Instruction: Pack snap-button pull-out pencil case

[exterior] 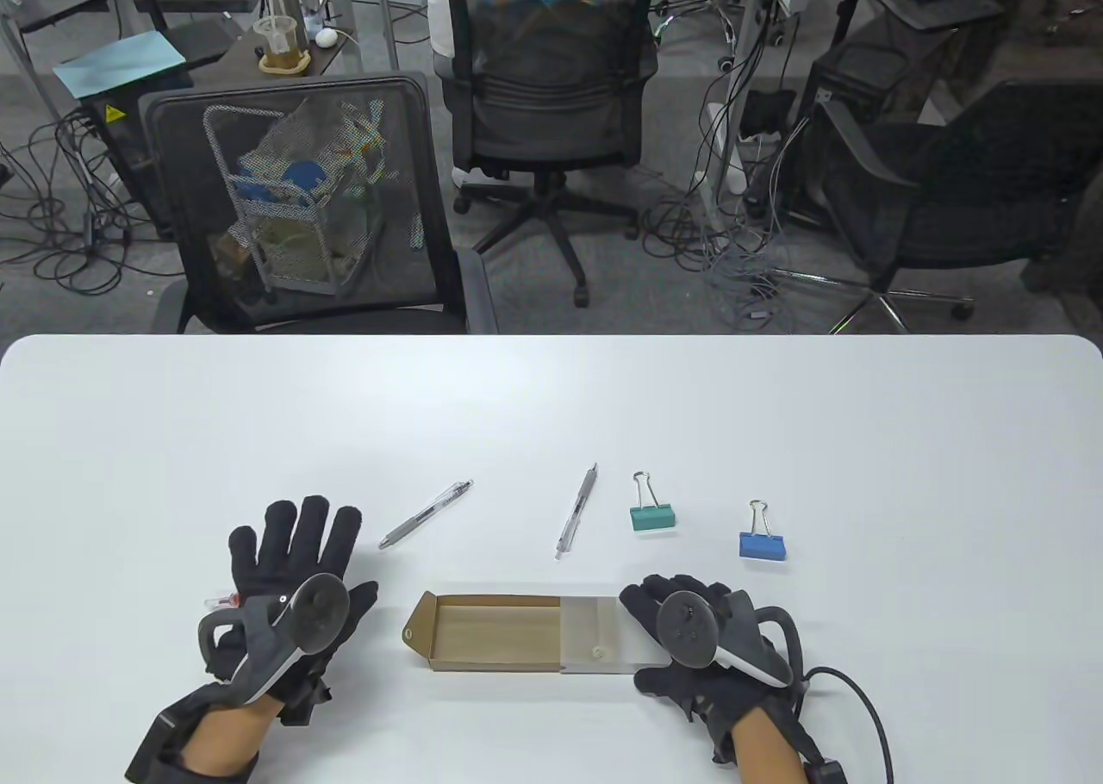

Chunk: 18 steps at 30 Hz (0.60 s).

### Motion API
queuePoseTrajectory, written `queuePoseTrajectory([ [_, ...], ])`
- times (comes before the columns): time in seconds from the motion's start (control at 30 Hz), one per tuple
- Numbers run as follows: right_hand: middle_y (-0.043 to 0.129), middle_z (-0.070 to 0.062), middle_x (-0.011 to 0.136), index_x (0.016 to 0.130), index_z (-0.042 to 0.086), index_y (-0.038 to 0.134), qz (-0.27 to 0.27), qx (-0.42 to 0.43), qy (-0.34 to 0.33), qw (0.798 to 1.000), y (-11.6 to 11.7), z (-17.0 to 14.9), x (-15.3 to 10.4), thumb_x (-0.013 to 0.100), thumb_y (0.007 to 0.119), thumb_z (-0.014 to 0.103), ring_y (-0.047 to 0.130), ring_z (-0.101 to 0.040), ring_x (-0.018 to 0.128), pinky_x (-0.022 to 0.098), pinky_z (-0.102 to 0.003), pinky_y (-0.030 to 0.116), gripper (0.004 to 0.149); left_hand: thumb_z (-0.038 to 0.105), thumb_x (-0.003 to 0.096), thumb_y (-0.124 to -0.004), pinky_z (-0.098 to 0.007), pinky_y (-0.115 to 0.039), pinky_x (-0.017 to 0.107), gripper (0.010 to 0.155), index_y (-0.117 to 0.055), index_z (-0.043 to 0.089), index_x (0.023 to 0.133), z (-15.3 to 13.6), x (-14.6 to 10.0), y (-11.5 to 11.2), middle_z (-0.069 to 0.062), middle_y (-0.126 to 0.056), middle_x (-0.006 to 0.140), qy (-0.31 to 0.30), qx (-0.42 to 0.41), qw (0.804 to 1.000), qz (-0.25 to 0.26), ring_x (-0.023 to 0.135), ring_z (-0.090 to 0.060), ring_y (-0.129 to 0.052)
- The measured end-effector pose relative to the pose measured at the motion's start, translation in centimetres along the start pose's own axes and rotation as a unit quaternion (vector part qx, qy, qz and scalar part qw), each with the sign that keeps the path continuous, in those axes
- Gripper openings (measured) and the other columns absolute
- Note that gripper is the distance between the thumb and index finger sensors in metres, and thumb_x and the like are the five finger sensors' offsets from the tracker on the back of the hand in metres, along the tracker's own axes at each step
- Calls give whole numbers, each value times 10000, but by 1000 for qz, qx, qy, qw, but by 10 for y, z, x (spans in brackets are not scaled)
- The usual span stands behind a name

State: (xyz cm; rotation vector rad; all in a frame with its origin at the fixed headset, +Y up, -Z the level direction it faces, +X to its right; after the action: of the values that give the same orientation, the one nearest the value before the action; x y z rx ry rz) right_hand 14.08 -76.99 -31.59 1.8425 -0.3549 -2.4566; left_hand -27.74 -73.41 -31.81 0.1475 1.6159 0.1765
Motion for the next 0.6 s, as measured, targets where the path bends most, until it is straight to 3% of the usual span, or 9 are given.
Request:
queuePoseTrajectory([
  [0.1,429,46,1202,1057,411,442,8,37,-2,999,-7,-1,-5,287,902,603,453,-349,1089,751,-663,356,917,676,330,-784,-636,-211,869,898,-350,510,1098,1,-3,-1,132,-325,1245,-2,9,1000,4,1228,-273,-302],
  [0.23,405,3,1213,1078,381,425,-43,99,10,994,-34,1,-9,314,876,632,448,-373,1085,749,-657,375,922,677,328,-784,-636,-211,869,899,-353,509,1098,2,-4,0,131,-329,1245,-4,12,1000,9,1229,-271,-301],
  [0.33,444,2,1207,1086,360,427,-102,78,80,989,-56,9,0,340,844,652,523,-368,1069,747,-631,458,903,677,331,-780,-638,-214,867,893,-354,509,1098,4,-4,0,129,-333,1244,-9,12,1000,10,1229,-272,-303],
  [0.43,461,3,1208,1087,364,426,-120,44,160,979,-71,18,19,351,827,658,560,-361,1066,753,-612,504,888,675,334,-776,-640,-217,866,883,-362,510,1097,5,-5,-2,130,-346,1243,-16,14,1000,12,1228,-273,-309],
  [0.5,501,10,1200,1081,371,443,-135,36,238,961,-82,20,39,346,814,671,608,-335,1057,756,-583,550,877,677,334,-775,-641,-217,865,885,-360,509,1097,5,-5,-2,130,-346,1242,-15,21,1000,12,1228,-271,-307],
  [0.6,481,59,1215,1076,420,450,-101,60,321,940,-87,16,64,345,796,690,604,-313,1075,783,-559,546,853,681,334,-770,-642,-210,863,888,-352,511,1099,3,-5,-2,129,-334,1244,-16,13,1000,2,1227,-274,-302],
])
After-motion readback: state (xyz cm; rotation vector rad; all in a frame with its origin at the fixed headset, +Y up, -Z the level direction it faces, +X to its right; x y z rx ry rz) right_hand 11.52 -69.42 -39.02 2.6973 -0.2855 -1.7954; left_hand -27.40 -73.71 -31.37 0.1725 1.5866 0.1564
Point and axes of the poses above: the tracker on the back of each hand, its own z axis roughly to the thumb side, its own x axis roughly from the wrist to the fingertips, y = z × x, the point moved 2 cm from there along x, roughly from the wrist to the fingertips
